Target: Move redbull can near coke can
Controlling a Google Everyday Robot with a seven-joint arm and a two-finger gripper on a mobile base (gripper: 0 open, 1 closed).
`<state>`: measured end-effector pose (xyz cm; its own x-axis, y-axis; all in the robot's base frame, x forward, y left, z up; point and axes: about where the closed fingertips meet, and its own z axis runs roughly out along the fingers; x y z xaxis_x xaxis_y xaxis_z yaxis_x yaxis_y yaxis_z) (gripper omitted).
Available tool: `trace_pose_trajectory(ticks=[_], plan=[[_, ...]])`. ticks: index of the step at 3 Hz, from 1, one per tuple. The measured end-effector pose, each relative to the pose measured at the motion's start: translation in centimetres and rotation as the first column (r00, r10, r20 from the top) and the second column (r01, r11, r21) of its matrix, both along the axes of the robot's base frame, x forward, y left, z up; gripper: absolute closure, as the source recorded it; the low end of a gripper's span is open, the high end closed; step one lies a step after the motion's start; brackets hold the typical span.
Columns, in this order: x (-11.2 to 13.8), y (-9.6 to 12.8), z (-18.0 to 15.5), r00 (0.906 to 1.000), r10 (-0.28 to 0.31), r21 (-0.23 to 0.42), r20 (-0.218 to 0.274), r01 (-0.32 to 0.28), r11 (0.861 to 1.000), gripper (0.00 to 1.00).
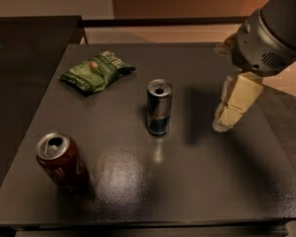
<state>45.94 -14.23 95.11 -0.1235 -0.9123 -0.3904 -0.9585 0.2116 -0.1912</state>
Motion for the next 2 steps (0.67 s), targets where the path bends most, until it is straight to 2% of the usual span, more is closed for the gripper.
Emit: trace_pose_trajectory(ticks=[2], plan=[[0.9,5.5,-1.9,0.9954,0.082,0.117,-0.050,-0.076,0.990,0.00]])
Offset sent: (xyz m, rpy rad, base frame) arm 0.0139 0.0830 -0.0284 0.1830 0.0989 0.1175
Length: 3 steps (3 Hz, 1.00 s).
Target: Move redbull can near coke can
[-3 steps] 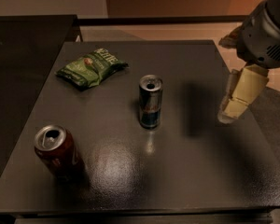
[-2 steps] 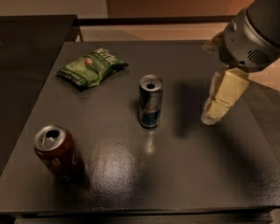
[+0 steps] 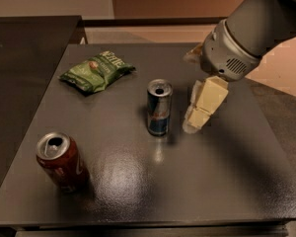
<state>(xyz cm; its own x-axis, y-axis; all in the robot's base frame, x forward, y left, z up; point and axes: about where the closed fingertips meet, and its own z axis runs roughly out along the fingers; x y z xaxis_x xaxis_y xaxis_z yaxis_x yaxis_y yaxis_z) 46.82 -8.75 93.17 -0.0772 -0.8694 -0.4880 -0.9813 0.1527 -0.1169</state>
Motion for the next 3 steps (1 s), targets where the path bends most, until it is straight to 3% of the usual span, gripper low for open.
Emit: trace_pose_trajectory(ticks=[2,3], plan=[[-0.3,3.8,-0.5,0.9987,0.041,0.088,-0.028,-0.039,0.995,0.00],[-0.1,4.7,-0.8,0.9991,0.033,0.104,-0.027,-0.030,0.994,0.00]])
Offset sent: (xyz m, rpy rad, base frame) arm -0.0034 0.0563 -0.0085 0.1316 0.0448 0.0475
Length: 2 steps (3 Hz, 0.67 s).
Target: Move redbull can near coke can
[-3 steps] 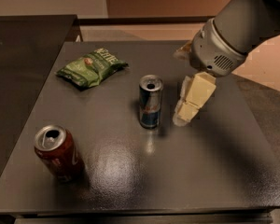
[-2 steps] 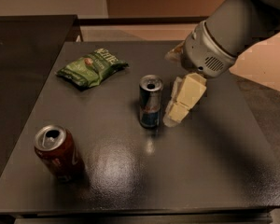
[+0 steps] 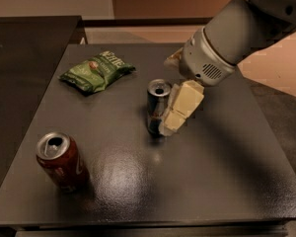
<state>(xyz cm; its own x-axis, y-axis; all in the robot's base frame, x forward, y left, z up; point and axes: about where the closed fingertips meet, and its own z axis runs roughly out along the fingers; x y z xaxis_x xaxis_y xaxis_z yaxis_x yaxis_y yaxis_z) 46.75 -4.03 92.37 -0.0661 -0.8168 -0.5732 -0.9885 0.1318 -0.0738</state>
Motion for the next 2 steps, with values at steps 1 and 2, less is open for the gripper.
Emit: trace_pose_trajectory(ticks=[1,2], plan=[[0.32,0.12,-0.54,0.9999,-0.010,0.001,0.005,0.010,1.000,0.18],[0.56,-0.06,-0.83,0.9998,-0.016,0.003,0.013,0.016,1.000,0.41]])
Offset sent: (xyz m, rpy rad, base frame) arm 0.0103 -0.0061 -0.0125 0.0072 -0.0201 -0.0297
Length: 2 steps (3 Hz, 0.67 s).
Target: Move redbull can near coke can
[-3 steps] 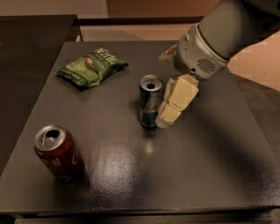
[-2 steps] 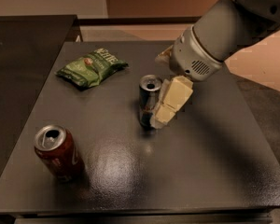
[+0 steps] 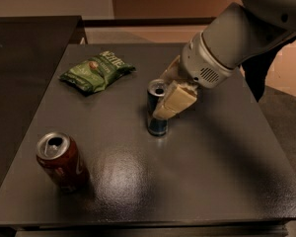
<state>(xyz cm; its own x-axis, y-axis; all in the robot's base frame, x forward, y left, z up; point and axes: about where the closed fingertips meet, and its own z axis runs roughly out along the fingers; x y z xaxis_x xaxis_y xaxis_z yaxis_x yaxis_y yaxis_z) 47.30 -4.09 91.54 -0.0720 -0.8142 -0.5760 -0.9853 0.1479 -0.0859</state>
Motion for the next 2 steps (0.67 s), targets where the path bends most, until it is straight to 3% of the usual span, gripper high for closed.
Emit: trace_pose_trajectory(ticks=[2], plan=[[-1.07,0.14,1.06,0.9998,0.016,0.027,0.007,-0.017,0.999,0.88]])
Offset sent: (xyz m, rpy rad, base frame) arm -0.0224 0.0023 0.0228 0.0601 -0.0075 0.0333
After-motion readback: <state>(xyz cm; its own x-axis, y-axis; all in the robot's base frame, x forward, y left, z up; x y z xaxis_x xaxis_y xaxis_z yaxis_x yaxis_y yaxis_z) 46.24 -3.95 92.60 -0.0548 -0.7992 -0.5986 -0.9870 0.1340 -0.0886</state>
